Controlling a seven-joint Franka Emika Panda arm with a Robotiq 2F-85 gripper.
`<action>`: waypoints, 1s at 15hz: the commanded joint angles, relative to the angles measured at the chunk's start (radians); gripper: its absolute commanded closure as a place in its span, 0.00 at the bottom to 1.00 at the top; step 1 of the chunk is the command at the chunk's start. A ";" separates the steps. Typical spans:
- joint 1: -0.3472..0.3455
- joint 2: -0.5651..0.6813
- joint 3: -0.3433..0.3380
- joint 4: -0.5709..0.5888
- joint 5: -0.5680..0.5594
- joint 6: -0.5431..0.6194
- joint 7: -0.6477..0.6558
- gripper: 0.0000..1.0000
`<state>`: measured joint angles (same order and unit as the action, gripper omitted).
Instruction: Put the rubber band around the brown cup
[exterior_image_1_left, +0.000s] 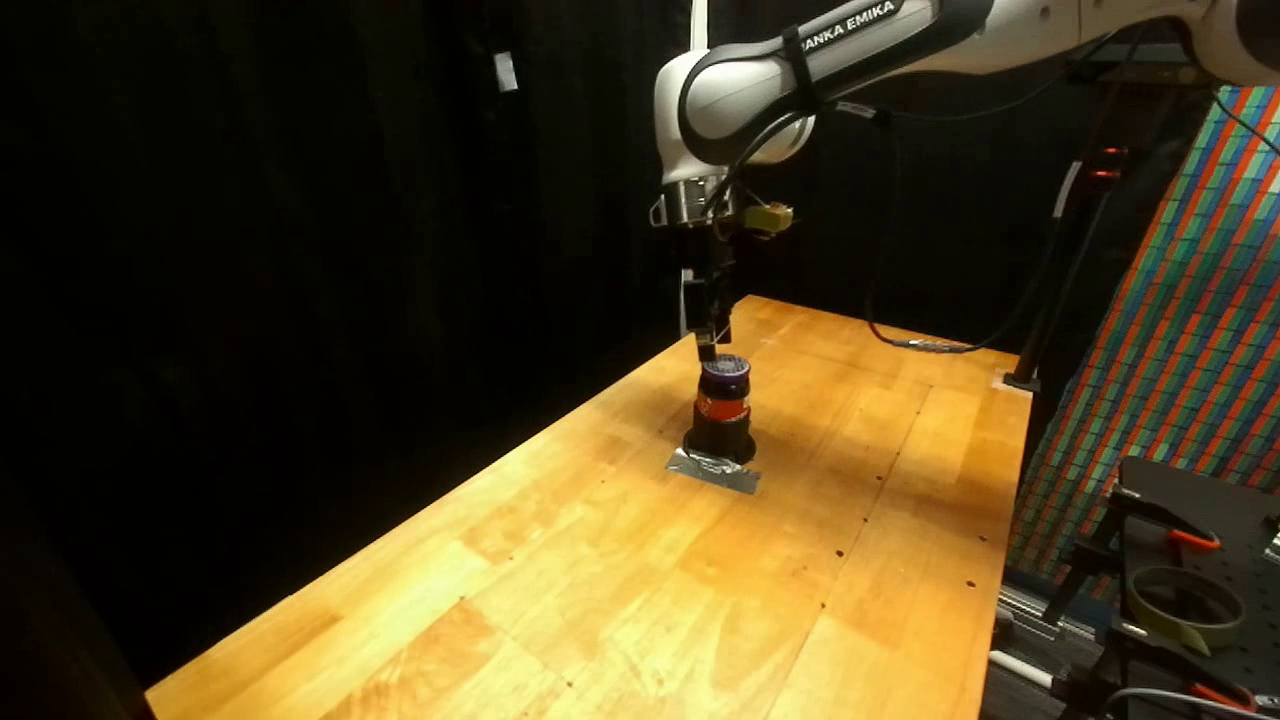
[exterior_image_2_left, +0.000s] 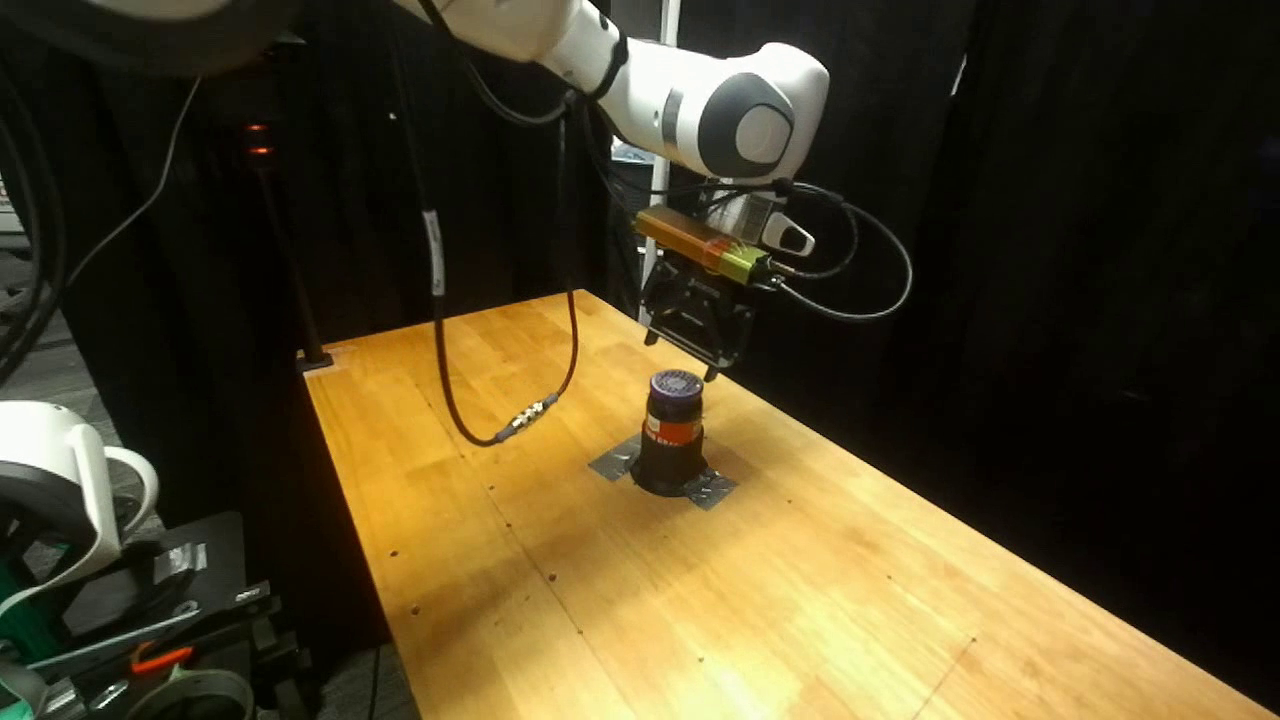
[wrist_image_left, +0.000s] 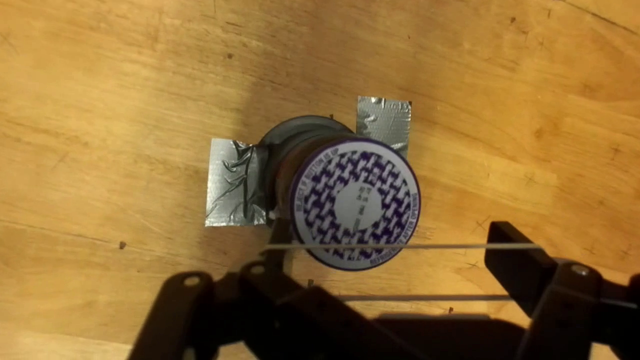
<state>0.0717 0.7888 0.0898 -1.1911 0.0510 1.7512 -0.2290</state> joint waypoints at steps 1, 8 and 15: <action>0.027 0.159 -0.014 0.242 -0.044 -0.086 0.041 0.00; 0.052 0.293 -0.039 0.414 -0.095 -0.184 0.084 0.00; 0.064 0.278 -0.042 0.379 -0.109 -0.327 0.054 0.00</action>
<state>0.1206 1.0701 0.0567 -0.8206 -0.0334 1.4934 -0.1605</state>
